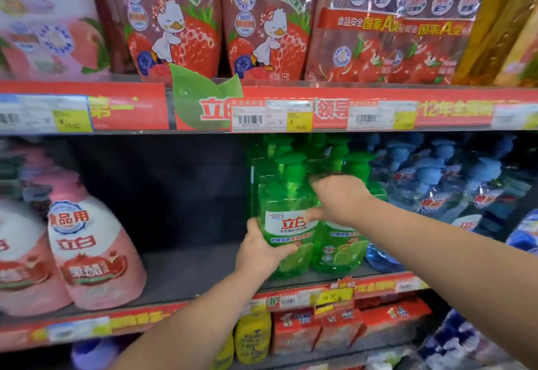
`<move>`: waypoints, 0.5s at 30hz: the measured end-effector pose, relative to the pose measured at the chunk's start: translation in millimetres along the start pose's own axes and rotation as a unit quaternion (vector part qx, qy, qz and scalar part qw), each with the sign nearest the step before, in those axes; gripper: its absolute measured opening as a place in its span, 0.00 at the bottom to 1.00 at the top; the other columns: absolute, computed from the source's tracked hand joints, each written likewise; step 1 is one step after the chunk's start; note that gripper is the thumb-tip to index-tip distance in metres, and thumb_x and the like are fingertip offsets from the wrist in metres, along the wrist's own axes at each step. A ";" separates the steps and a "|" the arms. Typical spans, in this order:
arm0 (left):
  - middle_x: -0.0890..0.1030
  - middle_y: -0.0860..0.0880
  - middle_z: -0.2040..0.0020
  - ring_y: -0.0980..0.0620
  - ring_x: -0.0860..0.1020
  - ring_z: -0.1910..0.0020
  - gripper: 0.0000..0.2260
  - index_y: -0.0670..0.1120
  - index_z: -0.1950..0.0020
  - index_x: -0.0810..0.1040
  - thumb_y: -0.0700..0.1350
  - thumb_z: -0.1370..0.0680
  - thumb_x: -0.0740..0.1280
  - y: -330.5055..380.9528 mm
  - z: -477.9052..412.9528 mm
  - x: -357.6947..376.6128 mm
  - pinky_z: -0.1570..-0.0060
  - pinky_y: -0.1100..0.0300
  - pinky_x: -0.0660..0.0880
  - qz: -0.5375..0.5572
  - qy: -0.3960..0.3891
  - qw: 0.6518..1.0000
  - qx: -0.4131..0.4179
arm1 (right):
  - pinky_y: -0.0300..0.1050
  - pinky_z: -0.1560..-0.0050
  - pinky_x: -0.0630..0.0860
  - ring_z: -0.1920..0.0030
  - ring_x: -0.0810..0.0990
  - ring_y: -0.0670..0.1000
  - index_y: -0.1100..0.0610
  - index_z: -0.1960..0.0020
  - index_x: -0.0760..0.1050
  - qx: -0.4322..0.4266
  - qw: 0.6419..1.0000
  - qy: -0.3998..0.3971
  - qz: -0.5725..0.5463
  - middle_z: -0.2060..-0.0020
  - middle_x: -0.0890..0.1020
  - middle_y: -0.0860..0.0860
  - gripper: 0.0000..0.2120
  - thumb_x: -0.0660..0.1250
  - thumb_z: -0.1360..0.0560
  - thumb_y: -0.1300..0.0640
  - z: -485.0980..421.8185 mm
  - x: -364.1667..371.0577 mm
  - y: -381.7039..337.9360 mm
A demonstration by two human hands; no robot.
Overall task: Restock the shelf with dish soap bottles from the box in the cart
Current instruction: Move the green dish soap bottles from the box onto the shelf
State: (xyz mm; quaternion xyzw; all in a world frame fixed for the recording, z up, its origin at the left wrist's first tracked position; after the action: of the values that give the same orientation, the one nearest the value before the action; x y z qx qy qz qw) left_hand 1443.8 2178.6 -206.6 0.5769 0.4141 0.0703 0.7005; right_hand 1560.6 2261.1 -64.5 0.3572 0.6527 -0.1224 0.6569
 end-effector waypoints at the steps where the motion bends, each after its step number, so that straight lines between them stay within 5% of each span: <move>1: 0.76 0.51 0.46 0.49 0.76 0.48 0.37 0.51 0.38 0.61 0.54 0.39 0.78 1.1 1.9 0.6 0.51 0.55 0.75 0.008 0.001 1.000 -0.004 | 0.48 0.58 0.74 0.49 0.79 0.57 0.58 0.42 0.69 0.000 1.000 -0.002 -0.011 0.49 0.80 0.54 0.32 0.67 0.32 0.33 0.6 0.6 0.9; 8: 0.73 0.43 0.35 0.46 0.73 0.38 0.39 0.44 0.31 0.62 0.50 0.35 0.77 5.4 10.8 -25.2 0.41 0.57 0.71 -0.039 -0.006 0.999 -0.012 | 0.54 0.36 0.70 0.32 0.70 0.60 0.62 0.23 0.47 0.011 0.994 0.054 -0.095 0.28 0.66 0.59 0.51 0.69 0.32 0.37 20.8 -18.0 -1.3; 15: 0.71 0.43 0.35 0.42 0.72 0.37 0.27 0.45 0.31 0.67 0.57 0.26 0.66 -2.7 69.8 -100.8 0.39 0.49 0.70 -0.283 0.094 0.954 0.017 | 0.56 0.27 0.54 0.24 0.55 0.59 0.53 0.24 0.53 -0.132 0.970 0.184 -0.086 0.23 0.55 0.54 0.37 0.63 0.26 0.40 40.5 -40.5 -50.9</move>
State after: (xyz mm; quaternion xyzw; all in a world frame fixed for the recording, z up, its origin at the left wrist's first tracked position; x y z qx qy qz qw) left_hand 1423.7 2067.2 -159.2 0.4388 0.6255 -0.0844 0.6396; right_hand 1555.0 2186.8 -46.4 0.2257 0.8009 -0.0236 0.5541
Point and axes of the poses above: each hand's wrist, its own z-axis away from the middle knuckle, its own x-axis out of the palm, y = z × x, the point moved 5 cm from there along -z, towards the middle knuckle
